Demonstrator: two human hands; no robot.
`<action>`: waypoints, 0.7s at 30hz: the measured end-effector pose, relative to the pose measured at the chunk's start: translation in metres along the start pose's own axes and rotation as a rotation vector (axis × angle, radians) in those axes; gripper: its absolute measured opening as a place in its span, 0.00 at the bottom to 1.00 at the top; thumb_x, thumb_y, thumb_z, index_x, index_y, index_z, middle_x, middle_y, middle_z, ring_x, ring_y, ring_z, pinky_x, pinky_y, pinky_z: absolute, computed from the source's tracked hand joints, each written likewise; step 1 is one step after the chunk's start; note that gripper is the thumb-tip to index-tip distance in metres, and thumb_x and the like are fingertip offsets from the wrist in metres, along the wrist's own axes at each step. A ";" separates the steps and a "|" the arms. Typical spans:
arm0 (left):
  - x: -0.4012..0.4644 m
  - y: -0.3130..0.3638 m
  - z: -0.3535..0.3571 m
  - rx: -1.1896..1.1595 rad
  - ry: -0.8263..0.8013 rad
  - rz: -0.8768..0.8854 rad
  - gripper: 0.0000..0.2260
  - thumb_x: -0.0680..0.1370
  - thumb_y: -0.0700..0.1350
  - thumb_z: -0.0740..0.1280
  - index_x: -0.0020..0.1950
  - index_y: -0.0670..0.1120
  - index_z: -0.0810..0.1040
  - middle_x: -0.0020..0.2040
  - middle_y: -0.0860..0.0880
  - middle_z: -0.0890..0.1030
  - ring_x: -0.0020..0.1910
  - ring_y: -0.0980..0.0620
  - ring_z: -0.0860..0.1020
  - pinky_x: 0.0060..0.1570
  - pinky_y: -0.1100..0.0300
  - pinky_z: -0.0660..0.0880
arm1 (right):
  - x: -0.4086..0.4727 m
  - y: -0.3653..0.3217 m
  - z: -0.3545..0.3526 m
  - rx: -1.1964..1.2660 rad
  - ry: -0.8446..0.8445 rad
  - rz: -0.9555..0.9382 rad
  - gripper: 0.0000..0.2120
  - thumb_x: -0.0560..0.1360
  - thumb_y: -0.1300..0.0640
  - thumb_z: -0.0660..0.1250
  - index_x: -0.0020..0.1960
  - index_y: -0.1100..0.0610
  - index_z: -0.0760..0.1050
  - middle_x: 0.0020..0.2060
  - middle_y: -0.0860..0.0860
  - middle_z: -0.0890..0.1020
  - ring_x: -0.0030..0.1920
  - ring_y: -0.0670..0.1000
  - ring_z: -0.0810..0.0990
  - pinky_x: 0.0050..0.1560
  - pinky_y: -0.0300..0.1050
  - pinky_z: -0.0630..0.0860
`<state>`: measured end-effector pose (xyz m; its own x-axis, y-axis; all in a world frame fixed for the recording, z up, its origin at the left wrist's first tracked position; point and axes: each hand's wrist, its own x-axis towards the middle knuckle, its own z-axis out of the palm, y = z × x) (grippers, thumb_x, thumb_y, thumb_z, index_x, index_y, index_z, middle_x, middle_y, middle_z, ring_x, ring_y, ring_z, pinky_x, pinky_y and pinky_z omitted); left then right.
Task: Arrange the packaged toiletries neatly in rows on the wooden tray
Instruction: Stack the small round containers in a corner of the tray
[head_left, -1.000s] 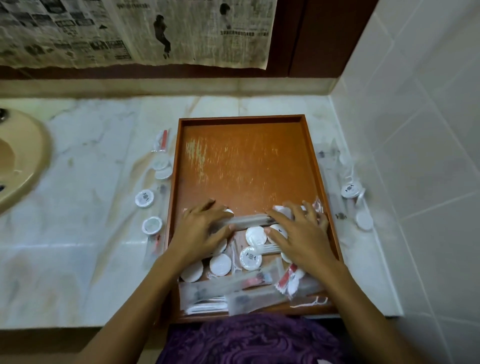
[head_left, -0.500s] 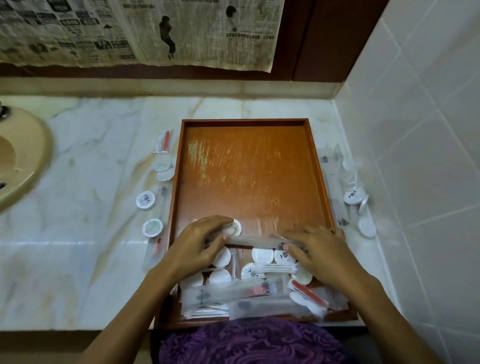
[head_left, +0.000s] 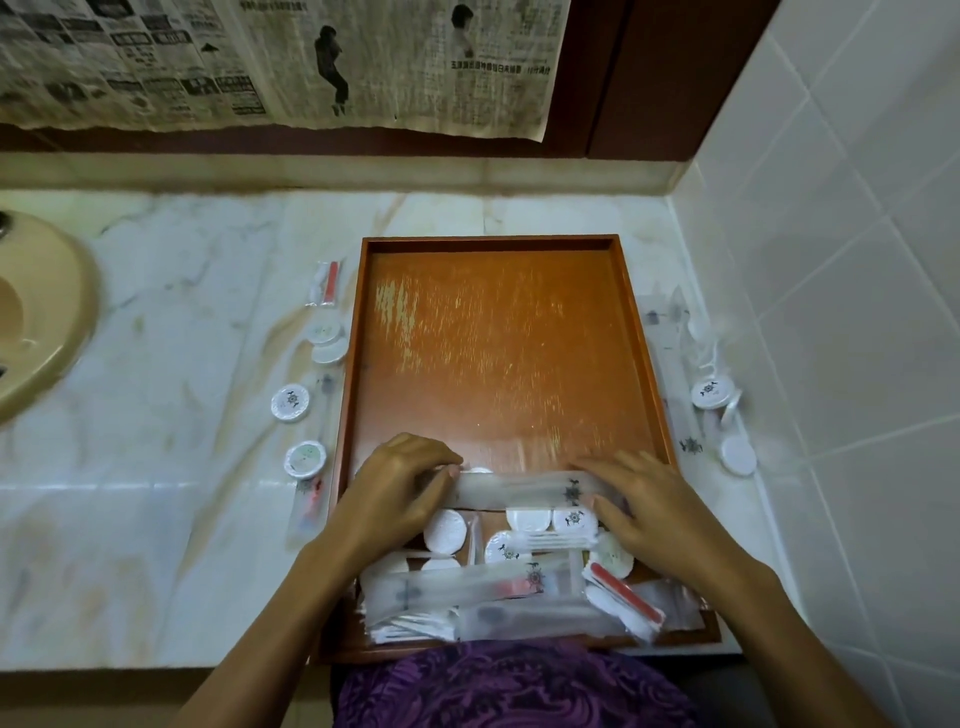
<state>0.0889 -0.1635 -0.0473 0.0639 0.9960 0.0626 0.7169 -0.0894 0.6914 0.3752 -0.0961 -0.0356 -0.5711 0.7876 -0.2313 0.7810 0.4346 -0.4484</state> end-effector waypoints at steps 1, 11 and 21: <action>0.001 0.000 -0.002 0.010 0.026 0.006 0.09 0.77 0.45 0.65 0.50 0.46 0.84 0.47 0.54 0.84 0.47 0.55 0.79 0.49 0.53 0.76 | 0.001 -0.001 0.000 -0.008 0.017 0.010 0.20 0.79 0.50 0.63 0.71 0.45 0.69 0.59 0.42 0.76 0.58 0.45 0.71 0.59 0.48 0.71; -0.005 0.001 -0.010 0.391 -0.112 0.039 0.21 0.70 0.58 0.72 0.58 0.48 0.82 0.48 0.50 0.79 0.48 0.47 0.75 0.42 0.55 0.67 | 0.018 -0.024 0.012 -0.276 0.190 0.262 0.15 0.76 0.52 0.63 0.62 0.49 0.77 0.54 0.50 0.79 0.54 0.53 0.74 0.55 0.50 0.70; 0.023 0.001 -0.019 0.114 0.138 0.024 0.05 0.74 0.44 0.69 0.46 0.45 0.84 0.42 0.52 0.81 0.42 0.51 0.75 0.42 0.47 0.75 | 0.029 -0.018 -0.007 0.335 0.252 0.244 0.03 0.76 0.58 0.68 0.45 0.51 0.77 0.45 0.45 0.78 0.44 0.45 0.76 0.37 0.30 0.71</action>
<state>0.0776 -0.1406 -0.0317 -0.0082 0.9833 0.1816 0.7907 -0.1048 0.6031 0.3467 -0.0778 -0.0282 -0.2698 0.9483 -0.1669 0.7364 0.0916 -0.6703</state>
